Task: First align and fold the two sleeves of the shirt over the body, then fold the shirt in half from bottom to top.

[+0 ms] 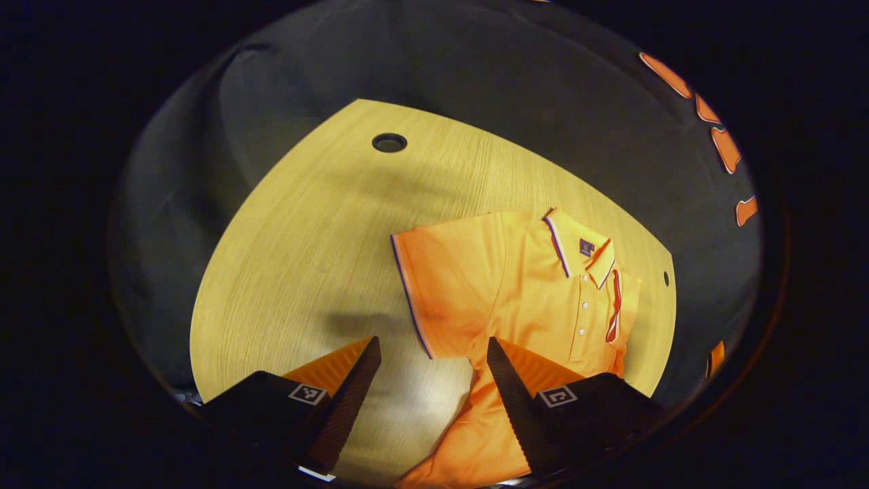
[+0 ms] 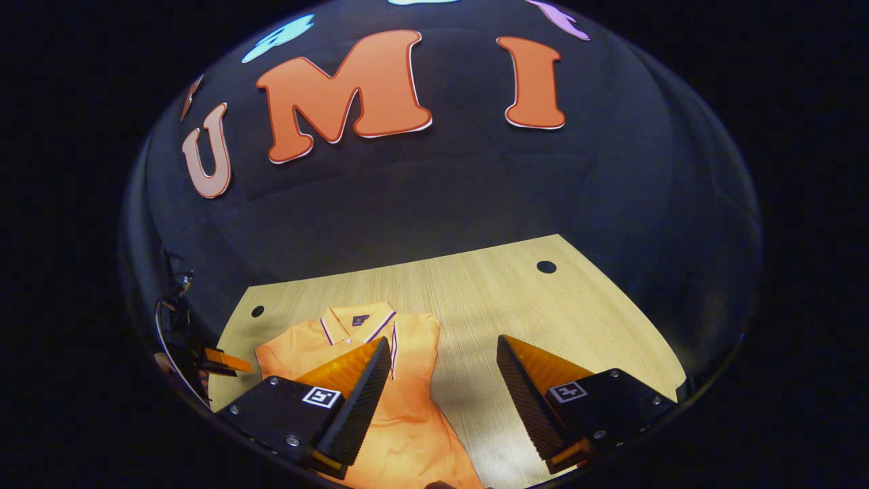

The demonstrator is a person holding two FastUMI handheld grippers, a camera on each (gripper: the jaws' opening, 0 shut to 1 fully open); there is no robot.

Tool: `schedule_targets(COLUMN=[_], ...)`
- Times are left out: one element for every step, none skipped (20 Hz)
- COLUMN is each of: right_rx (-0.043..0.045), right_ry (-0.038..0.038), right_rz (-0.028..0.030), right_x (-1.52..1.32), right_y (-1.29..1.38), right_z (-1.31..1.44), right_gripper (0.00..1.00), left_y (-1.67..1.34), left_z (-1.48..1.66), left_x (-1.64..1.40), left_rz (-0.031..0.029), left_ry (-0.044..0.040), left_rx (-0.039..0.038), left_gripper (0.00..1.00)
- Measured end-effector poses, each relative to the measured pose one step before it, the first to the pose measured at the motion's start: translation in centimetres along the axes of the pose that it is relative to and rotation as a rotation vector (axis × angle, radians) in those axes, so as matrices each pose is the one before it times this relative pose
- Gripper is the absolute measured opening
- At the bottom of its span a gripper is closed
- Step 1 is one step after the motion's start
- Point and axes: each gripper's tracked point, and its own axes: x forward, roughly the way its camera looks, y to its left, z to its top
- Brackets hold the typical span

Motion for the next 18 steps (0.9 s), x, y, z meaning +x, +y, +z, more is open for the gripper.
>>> schedule_targets(right_rx=[0.00506, 0.0022, 0.00124, 0.00126, 0.00448, 0.0079, 0.01153, 0.0105, 0.00718, 0.0021, 0.00014, -0.00125, -0.00247, -0.00384, -0.00206, 0.00089, 0.00085, -0.00011], right_ry=[-0.00161, 0.00346, -0.00018, -0.00339, -0.0048, 0.00015, 0.00105, 0.00459, 0.00147, -0.00004, -0.00135, 0.00681, 0.00742, -0.00309, -0.00407, 0.00432, 0.0101, 0.01101], right_rz=[-0.01135, -0.01547, -0.00909, -0.01256, -0.00589, -0.00447, 0.00296, 0.00486, -0.00499, 0.00028, -0.00683, -0.0002, -0.0055, -0.00142, -0.0029, -0.0041, 0.0016, -0.00831], right_x=[-0.908, -0.888, -0.896, -0.699, -0.673, -0.589, -0.473, -0.454, -0.361, -0.393, -0.317, -0.384, -0.447, -0.339, -0.23, -0.128, -0.056, 0.003], right_y=[-0.146, -0.45, -0.318, -0.326, -0.133, -0.137, 0.011, 0.08, -0.146, -0.054, -0.232, -0.035, -0.093, -0.003, -0.008, -0.064, -0.034, -0.27], right_z=[-0.263, -0.342, -0.335, -0.221, -0.18, -0.414, -0.339, -0.36, -0.29, -0.318, -0.288, -0.275, -0.394, -0.092, -0.189, -0.344, -0.588, -0.473], right_gripper=[0.96, 0.96, 0.96, 0.95, 0.96, 0.95, 0.95, 0.95, 0.95, 0.96, 0.96, 0.96, 0.95, 0.95, 0.95, 0.95, 0.95, 0.95], left_y=[0.087, 0.098, 0.218, 0.17, -0.095, -0.262, 0.126, 0.433, 0.447, 0.12, -0.306, -0.138, -0.093, -0.003, -0.468, -0.289, -0.342, -0.23], left_z=[0.14, 0.253, -0.087, 0.49, 0.044, 0.065, 0.042, 0.604, 0.403, 0.437, 0.286, 0.386, -0.071, -0.317, 0.46, 0.281, 0.128, 0.079], left_x=[0.814, 0.947, 0.826, 0.93, 0.698, 0.695, 0.268, 0.396, 0.475, 0.184, -0.004, 0.17, 0.116, -0.174, 0.237, -0.423, 0.294, -0.081], left_rz=[0.00717, 0.00994, 0.01888, 0.01902, 0.01023, -0.00012, 0.0113, 0.02676, 0.03575, 0.02981, 0.01308, 0.01252, 0.02059, 0.0161, -0.00603, -0.00709, -0.01109, -0.00761], left_ry=[0.0321, 0.02741, 0.03612, 0.0117, 0.02069, 0.0218, 0.02564, -0.01243, -0.00673, -0.00551, 0.00305, -0.0118, 0.00943, 0.01629, -0.02249, -0.00964, -0.0084, -0.00294], left_rx=[0.00307, -0.00513, -0.00296, 0.00475, 0.00386, -0.01481, -0.01243, 0.00506, 0.00992, 0.00093, 0.01129, 0.00355, 0.0, 0.01603, 0.00624, 0.00182, -0.00101, 0.00402], left_gripper=[0.97, 0.97, 0.97, 0.97, 0.97, 0.94, 0.97, 0.97, 0.97, 0.97, 0.96, 0.96, 0.94, 0.89, 0.83, 0.66, 0.49, 0.31])
